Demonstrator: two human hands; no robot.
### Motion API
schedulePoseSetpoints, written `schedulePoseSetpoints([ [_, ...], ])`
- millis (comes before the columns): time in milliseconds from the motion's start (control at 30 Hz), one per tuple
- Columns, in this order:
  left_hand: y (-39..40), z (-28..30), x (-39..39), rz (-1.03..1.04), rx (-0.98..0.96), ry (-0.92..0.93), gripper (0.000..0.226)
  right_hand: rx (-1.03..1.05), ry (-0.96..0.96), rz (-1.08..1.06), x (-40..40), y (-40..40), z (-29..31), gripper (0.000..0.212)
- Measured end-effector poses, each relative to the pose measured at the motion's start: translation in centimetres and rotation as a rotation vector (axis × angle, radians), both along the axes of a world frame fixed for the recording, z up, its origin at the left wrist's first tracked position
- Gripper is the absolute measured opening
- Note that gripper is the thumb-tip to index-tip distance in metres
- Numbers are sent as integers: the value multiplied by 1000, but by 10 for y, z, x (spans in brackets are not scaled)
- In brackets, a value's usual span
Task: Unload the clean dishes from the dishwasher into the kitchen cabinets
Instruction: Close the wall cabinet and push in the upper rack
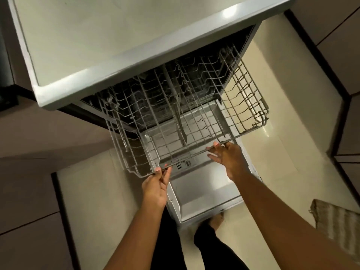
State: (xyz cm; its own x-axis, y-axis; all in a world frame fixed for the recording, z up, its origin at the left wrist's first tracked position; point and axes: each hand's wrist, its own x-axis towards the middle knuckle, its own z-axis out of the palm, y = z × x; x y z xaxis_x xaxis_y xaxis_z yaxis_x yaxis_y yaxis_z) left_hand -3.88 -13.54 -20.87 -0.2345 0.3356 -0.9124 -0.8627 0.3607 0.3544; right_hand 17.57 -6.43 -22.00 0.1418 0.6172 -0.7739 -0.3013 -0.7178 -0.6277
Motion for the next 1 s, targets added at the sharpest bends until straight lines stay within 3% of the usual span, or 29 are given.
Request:
schedulePoseSetpoints([
  [67,16,0,-8,11,23,-28,17,22,78,-43,-5,18,-2,7],
  [167,46,0,-28,68,78,-60,26,59,187,-44,-22,52,-7,13],
  [333,77,2,-43,2,53,-63,19,40,176,-205,-49,85,-10,17],
  [567,112,-6,-57,52,74,-33,16,124,203,-233,-63,111,-20,7],
  [733,144,-12,-72,59,124,-30,38,177,117,-120,-79,141,-22,14],
  [833,158,-21,-76,29,213,33,30,204,131,-78,-82,161,-20,21],
  [1000,184,-34,-84,21,281,105,40,217,162,-80,-93,190,-26,14],
])
